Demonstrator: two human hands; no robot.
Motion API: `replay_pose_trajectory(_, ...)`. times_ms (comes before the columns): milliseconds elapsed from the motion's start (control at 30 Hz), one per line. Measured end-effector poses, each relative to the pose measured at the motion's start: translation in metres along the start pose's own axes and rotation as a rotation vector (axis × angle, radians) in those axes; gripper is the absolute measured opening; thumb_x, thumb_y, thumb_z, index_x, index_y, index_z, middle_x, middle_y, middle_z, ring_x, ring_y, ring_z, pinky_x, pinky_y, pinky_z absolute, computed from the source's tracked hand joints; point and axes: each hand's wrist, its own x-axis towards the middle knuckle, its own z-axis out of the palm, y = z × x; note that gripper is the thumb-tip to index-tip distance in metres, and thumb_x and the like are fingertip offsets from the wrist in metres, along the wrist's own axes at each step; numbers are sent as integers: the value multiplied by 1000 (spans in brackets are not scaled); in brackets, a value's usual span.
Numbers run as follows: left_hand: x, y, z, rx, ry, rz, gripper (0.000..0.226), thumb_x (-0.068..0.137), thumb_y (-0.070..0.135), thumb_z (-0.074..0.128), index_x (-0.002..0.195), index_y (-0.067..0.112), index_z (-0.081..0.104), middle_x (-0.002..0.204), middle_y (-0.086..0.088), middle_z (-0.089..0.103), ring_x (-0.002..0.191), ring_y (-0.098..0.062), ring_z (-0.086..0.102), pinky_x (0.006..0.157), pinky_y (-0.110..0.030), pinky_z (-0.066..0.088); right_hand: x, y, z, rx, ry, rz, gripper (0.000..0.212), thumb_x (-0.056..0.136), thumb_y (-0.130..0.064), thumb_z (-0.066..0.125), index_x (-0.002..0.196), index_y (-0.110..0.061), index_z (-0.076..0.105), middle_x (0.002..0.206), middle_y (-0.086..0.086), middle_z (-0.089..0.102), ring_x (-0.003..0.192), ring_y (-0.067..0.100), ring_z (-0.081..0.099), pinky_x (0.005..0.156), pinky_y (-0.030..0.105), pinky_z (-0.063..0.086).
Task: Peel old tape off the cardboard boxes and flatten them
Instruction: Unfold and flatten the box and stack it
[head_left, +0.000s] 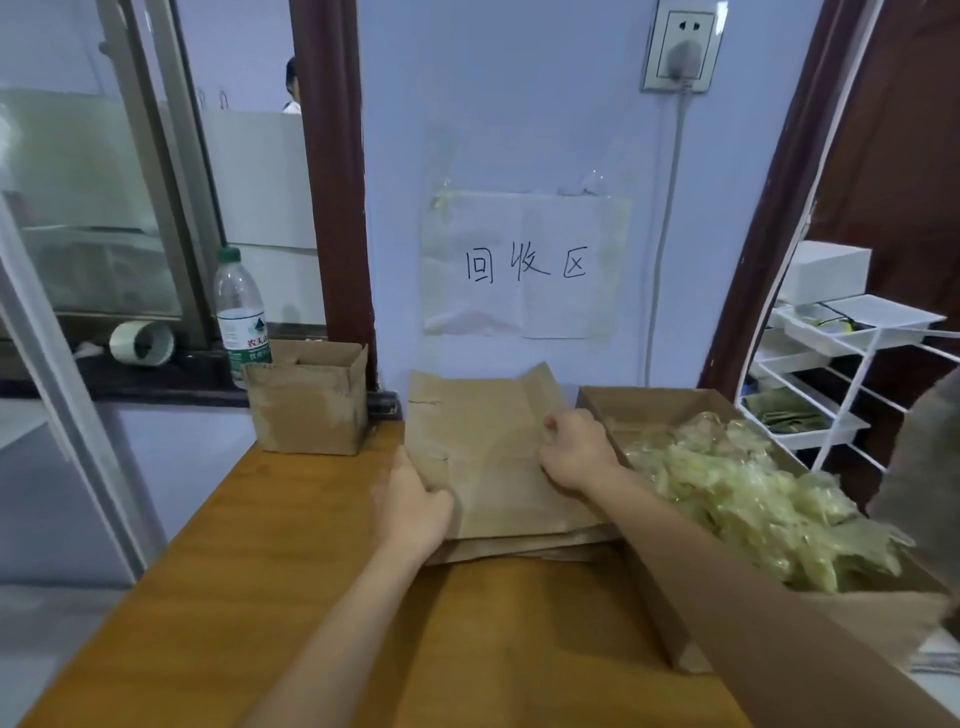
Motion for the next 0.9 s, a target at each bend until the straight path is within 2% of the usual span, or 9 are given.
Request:
replay_pose_trajectory(33,0,-4,3,105,-6,5,77,94,12,56,163,16,23,151,-8,40,142,-33,36,114,-45,40,2,3,8,-41,-32,3,40,99,-27,56,135,-11,60,147,18,44,132,40,46,110,46,45)
replay_pose_trajectory(100,-1,-14,12,208,-20,49,79,101,22,52,166,19,8,156,-9,26,143,-31,28,116,-45,34,1,10,26,-115,-102,22,50,104,-43,45,145,-14,51,160,23,26,143,44,33,118,53,34)
replay_pose_trajectory(167,-3,-24,20,187,-50,120,66,107,34,41,166,25,13,158,-6,22,139,-29,33,114,-44,37,-3,17,41,-193,-123,33,66,107,-60,27,163,-25,23,171,23,2,156,43,10,127,55,10)
replay_pose_trajectory(233,-2,-34,26,187,-41,177,57,110,40,32,165,27,22,160,-6,23,138,-28,39,112,-41,38,-6,23,51,-197,-95,34,70,106,-66,18,166,-33,7,173,19,-2,159,40,4,128,53,4)
replay_pose_trajectory(400,-1,-33,23,250,-66,223,65,109,49,34,166,25,17,165,-8,22,144,-29,36,112,-38,35,-9,24,50,-116,-49,37,69,103,-69,27,163,-36,17,172,14,9,152,41,21,121,53,25)
replay_pose_trajectory(533,3,-24,-3,208,-350,131,124,73,89,64,167,36,3,173,8,-9,161,-22,5,126,-44,19,-13,20,44,-90,-25,74,72,100,-71,38,158,-29,31,167,16,24,146,44,32,116,54,33)
replay_pose_trajectory(633,9,-29,-17,257,-470,176,152,49,86,84,166,39,0,171,11,-24,161,-19,-6,127,-43,15,-21,18,42,-61,4,117,78,98,-72,43,156,-22,33,158,16,35,141,42,38,111,53,39)
replay_pose_trajectory(733,15,-34,-20,255,-462,215,151,48,81,88,167,37,6,172,8,-21,161,-20,-4,127,-41,15,-29,16,40,-82,35,157,87,94,-76,47,156,-18,28,150,16,37,136,42,42,104,50,43)
replay_pose_trajectory(900,10,-37,-15,318,-435,280,127,68,79,79,166,40,9,173,10,-17,161,-21,2,127,-41,18,-28,19,38,-19,100,201,87,92,-73,57,149,-12,31,143,16,39,131,41,46,101,50,46)
